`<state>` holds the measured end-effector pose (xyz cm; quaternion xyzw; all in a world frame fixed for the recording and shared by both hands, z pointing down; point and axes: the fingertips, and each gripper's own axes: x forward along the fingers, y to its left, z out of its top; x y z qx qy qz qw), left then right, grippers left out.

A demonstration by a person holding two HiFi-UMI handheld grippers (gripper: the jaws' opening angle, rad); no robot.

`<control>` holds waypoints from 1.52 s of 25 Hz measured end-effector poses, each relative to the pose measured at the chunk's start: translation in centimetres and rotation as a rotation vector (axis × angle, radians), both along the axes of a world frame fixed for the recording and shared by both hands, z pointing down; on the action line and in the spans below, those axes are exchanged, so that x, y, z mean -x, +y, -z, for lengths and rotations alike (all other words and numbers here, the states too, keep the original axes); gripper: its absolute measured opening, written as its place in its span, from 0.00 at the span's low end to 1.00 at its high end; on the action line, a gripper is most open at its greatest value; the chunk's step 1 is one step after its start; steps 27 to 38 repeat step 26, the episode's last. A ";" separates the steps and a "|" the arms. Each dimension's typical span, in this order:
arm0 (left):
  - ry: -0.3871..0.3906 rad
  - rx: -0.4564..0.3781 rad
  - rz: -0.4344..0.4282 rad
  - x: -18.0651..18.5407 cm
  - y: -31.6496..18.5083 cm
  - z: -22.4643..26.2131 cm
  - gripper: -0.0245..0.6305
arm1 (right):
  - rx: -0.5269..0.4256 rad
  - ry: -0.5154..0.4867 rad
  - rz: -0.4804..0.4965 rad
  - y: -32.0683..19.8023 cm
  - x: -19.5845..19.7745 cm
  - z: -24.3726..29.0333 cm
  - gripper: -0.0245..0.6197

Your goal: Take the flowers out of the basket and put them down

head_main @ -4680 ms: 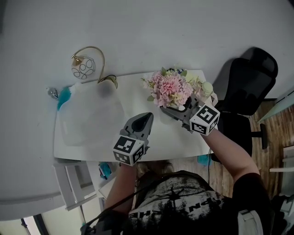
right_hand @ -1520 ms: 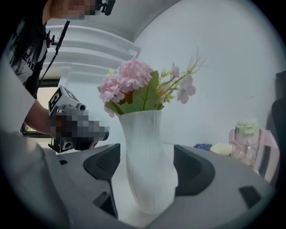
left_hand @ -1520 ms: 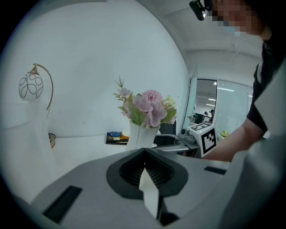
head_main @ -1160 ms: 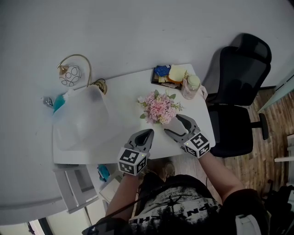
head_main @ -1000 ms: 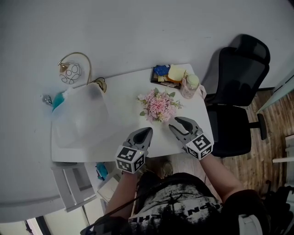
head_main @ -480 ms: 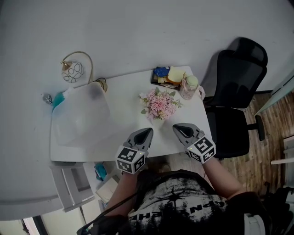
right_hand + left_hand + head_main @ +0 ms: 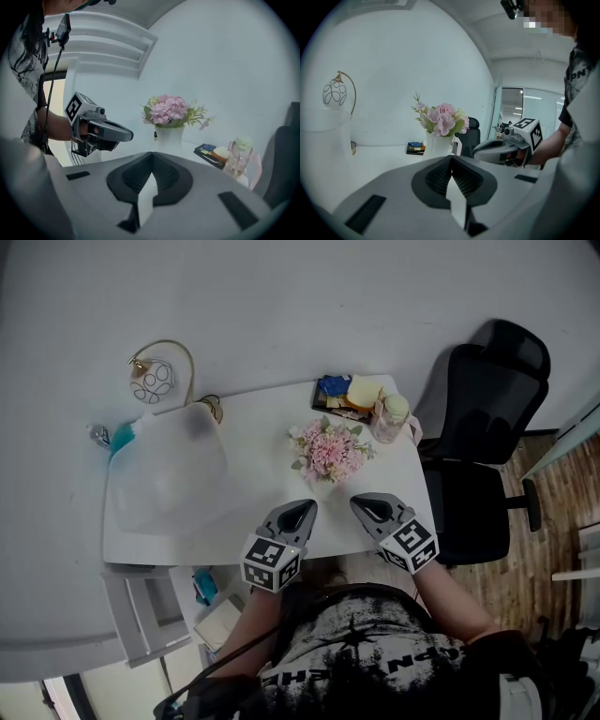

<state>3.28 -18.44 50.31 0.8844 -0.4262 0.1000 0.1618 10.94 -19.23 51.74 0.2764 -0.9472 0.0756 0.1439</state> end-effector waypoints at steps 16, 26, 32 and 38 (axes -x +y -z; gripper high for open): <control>-0.032 -0.007 -0.028 -1.8 0.0 0.1 0.06 | 0.001 0.024 0.003 -0.3 0.0 0.2 0.06; -0.029 -0.013 -0.027 -2.3 -0.5 0.5 0.06 | -0.012 0.010 0.011 -0.4 0.5 0.7 0.06; -0.029 -0.013 -0.027 -2.3 -0.5 0.5 0.06 | -0.012 0.010 0.011 -0.4 0.5 0.7 0.06; -0.029 -0.013 -0.027 -2.3 -0.5 0.5 0.06 | -0.012 0.010 0.011 -0.4 0.5 0.7 0.06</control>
